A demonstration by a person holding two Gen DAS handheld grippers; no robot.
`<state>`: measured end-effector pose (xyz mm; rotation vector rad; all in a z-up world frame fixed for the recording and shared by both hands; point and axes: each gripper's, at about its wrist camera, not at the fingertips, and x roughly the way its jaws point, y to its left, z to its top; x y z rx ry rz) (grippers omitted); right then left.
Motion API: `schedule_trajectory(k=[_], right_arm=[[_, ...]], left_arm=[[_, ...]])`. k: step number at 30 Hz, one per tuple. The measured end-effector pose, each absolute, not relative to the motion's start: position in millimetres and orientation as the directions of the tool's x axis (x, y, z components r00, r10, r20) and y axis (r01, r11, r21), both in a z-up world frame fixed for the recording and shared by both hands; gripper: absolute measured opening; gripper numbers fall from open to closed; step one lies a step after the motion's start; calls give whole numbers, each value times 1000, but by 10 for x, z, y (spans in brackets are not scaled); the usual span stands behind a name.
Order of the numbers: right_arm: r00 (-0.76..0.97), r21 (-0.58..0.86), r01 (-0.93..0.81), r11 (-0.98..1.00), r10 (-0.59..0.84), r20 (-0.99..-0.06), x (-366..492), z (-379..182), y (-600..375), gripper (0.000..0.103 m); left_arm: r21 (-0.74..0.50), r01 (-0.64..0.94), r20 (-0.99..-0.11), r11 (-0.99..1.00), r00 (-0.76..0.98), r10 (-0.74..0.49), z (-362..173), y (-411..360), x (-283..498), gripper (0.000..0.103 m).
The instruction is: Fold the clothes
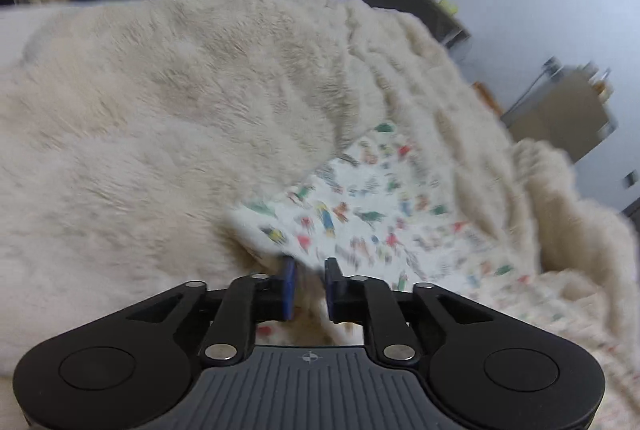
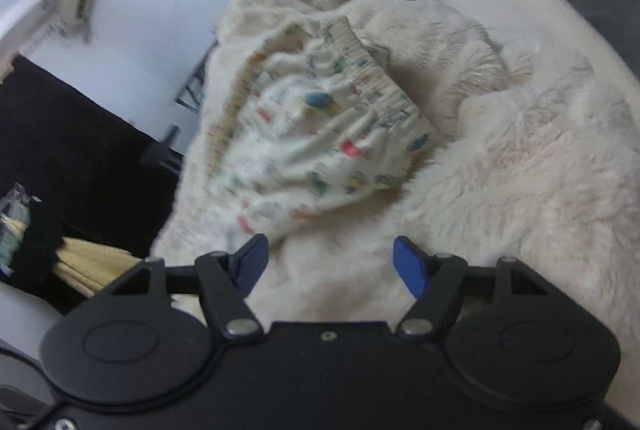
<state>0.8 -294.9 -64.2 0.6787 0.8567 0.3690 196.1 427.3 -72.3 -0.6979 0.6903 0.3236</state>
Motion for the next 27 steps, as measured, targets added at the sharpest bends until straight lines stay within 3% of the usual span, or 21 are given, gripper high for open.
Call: schedule_trajectory(k=[5, 8, 10, 17, 22, 27], right_arm=[[669, 447, -278, 851, 505, -546, 331, -117, -2711, 67], [730, 281, -329, 902, 431, -530, 637, 105, -2687, 68], [748, 253, -281, 926, 376, -546, 842, 126, -2765, 68], [739, 343, -202, 917, 373, -561, 985, -98, -3046, 68], [738, 345, -203, 916, 375, -560, 738, -239, -2997, 68], [739, 356, -205, 911, 383, -554, 540, -312, -2985, 68]], left_arm=[[-295, -304, -614, 906, 787, 63, -237, 3510, 1842, 36], [-136, -93, -565, 986, 825, 0, 53, 2795, 1775, 40], [-42, 101, -535, 994, 838, -108, 223, 2195, 1679, 40], [203, 540, -488, 817, 779, -393, 302, 652, 1310, 40], [299, 671, -558, 679, 700, -446, 142, -26, 1287, 39], [331, 665, -577, 670, 704, -413, -67, -422, 1314, 23]])
